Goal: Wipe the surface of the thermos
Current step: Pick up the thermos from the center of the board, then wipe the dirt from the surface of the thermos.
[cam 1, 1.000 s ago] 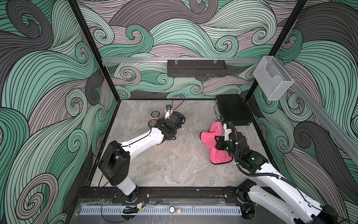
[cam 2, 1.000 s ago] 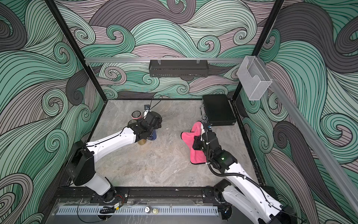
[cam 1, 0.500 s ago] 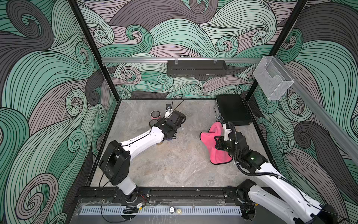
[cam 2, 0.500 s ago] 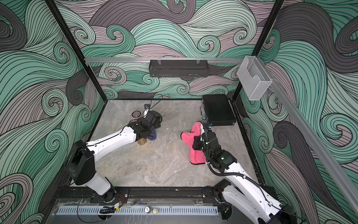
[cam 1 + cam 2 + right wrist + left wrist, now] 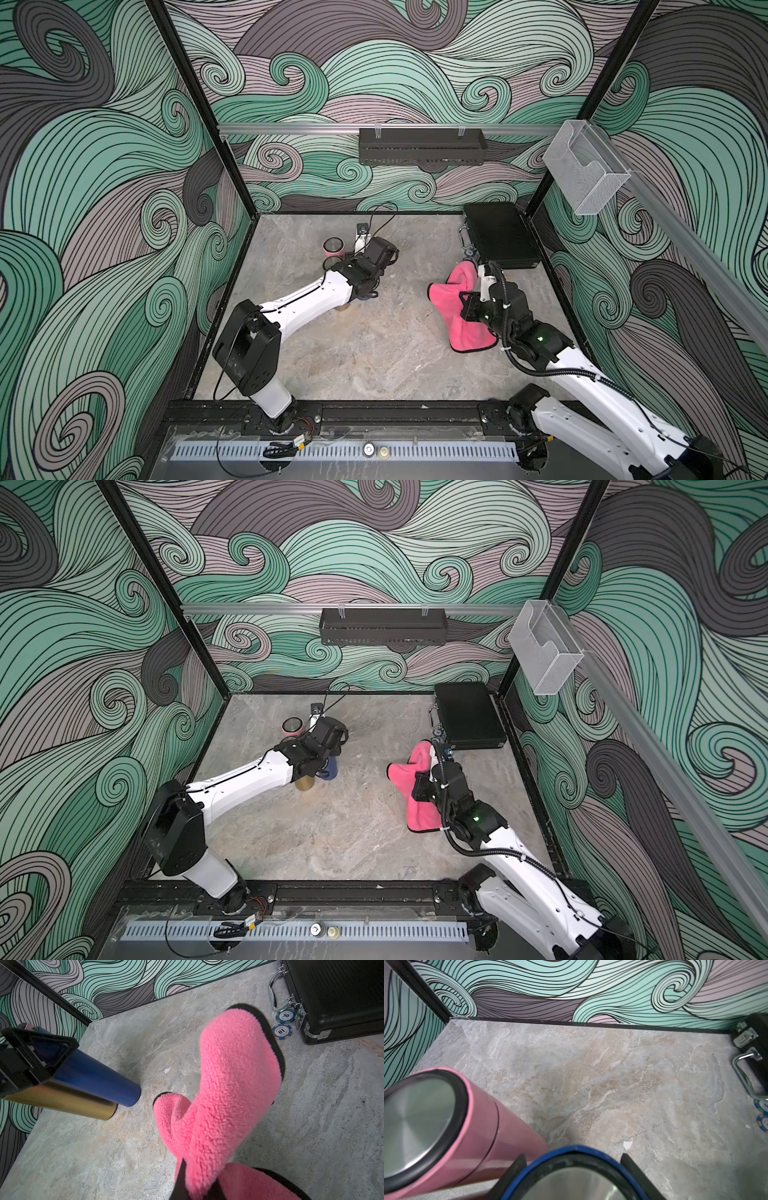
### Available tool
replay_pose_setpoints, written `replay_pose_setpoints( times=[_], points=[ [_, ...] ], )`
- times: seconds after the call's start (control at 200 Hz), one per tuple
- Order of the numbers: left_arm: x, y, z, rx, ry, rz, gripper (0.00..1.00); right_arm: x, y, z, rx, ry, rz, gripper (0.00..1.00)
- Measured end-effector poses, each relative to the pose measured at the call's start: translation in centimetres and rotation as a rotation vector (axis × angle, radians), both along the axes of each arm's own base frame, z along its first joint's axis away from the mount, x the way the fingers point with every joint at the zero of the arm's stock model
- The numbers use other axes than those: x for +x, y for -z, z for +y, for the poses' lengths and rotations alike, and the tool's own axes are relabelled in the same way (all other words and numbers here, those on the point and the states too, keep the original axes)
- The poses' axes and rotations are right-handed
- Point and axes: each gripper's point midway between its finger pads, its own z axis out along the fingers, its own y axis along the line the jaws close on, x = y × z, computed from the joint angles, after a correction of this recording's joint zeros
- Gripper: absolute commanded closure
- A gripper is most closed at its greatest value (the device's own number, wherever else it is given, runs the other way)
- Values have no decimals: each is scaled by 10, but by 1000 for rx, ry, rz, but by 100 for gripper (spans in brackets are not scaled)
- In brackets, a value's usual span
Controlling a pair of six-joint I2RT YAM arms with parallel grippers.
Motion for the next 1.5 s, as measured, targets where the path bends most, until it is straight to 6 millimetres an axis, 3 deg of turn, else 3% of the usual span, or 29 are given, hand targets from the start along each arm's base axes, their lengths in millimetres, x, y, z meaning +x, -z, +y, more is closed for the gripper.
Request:
replay_pose_setpoints(
  times=[0.19, 0.395, 0.53, 0.706, 0.856, 1.021, 1.236, 1.501],
  points=[
    [-11, -5, -45, -103, 219, 87, 100, 9, -24, 14, 180, 19, -77, 100],
    [-46, -23, -94, -193, 462, 90, 100, 20, -51, 54, 367, -36, -135, 100],
    [-62, -33, -104, -249, 550, 61, 100, 23, -67, 77, 439, -68, -156, 100],
    [-70, -51, -110, -303, 623, 0, 100, 32, -72, 92, 515, -64, -176, 100],
    [-82, -69, -123, -338, 731, -98, 100, 34, -65, 110, 538, -95, -168, 100],
    [-83, -55, -125, -286, 782, -135, 100, 35, -55, 116, 545, -101, -179, 100],
    [-84, -53, -126, -255, 807, -154, 100, 27, -39, 110, 517, -82, -184, 100],
    [-89, -82, -119, -260, 806, -233, 100, 21, 3, 103, 451, -61, -117, 100]
  ],
)
